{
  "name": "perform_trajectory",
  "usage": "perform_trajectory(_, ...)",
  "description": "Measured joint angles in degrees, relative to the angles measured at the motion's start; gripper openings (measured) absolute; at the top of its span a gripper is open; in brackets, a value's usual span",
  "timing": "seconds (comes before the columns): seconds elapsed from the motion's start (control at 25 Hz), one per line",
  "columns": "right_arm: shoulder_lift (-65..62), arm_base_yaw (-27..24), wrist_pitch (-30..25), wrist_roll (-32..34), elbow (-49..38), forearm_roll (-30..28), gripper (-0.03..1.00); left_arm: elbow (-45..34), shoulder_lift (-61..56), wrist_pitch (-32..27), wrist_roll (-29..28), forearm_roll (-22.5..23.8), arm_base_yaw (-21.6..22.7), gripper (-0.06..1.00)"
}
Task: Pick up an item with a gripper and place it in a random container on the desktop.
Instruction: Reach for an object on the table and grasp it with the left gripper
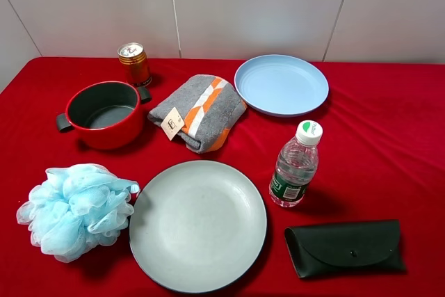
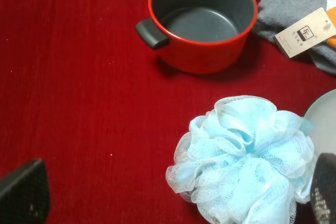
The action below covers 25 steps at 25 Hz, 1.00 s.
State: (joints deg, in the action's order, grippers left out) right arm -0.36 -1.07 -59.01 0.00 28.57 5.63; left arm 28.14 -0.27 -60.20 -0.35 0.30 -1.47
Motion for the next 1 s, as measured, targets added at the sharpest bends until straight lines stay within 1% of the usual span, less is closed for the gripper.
perform_trajectory(1.0, 0.0, 0.0, 0.0, 0.0, 0.0, 0.05, 0.69, 0.0, 0.0, 0.0, 0.0, 0.0, 0.0, 1.0)
